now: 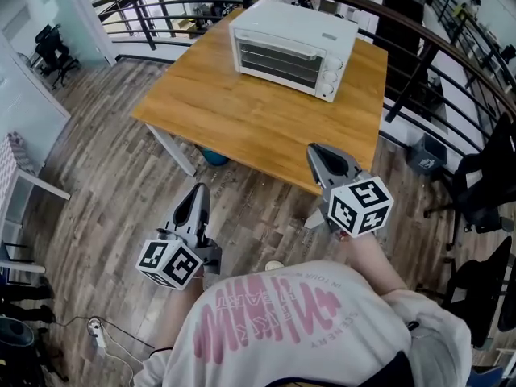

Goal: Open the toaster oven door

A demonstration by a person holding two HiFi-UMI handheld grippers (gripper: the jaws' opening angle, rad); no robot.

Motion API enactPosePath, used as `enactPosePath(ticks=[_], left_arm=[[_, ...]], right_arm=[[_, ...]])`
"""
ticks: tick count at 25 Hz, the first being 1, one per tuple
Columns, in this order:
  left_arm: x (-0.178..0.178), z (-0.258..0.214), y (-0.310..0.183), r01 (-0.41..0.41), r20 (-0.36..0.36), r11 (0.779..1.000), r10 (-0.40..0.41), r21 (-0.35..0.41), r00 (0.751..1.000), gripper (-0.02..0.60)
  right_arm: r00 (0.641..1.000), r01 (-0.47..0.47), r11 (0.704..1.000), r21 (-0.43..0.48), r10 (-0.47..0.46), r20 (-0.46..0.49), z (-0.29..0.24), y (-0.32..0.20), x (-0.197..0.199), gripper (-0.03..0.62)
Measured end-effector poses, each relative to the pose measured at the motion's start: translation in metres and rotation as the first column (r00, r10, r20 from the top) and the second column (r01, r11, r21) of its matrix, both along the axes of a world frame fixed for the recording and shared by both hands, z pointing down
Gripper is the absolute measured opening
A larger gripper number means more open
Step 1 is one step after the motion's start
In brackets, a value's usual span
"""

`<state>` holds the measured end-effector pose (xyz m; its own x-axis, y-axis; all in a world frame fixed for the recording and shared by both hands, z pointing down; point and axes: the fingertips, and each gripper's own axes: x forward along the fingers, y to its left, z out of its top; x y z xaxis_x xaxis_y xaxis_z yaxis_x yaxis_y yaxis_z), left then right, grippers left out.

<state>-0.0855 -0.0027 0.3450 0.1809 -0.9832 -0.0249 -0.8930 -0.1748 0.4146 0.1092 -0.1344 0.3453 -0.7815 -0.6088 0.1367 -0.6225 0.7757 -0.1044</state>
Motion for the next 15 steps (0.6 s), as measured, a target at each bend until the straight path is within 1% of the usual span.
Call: enactPosePath(ticks=[7, 12, 15], left_arm=[[0.007, 0.019, -0.022, 0.014, 0.008, 0.998, -0.013, -0.062, 1.0, 0.021], [-0.003, 0.021, -0.028, 0.034, 0.009, 0.996, -0.034, -0.078, 0.999, 0.021], [-0.016, 0.022, -0.034, 0.053, 0.003, 0.995, -0.053, -0.082, 0.999, 0.021]], right_arm=[[1.0, 0.021, 0.998, -0.053, -0.021, 0.0, 0.025, -0.027, 0.0, 0.008], [1.0, 0.006, 0.998, -0.055, -0.006, 0.0, 0.031, -0.049, -0.001, 0.008], [1.0, -0.018, 0.999, -0.038, 0.018, -0.005, 0.026, -0.067, -0.001, 0.008]])
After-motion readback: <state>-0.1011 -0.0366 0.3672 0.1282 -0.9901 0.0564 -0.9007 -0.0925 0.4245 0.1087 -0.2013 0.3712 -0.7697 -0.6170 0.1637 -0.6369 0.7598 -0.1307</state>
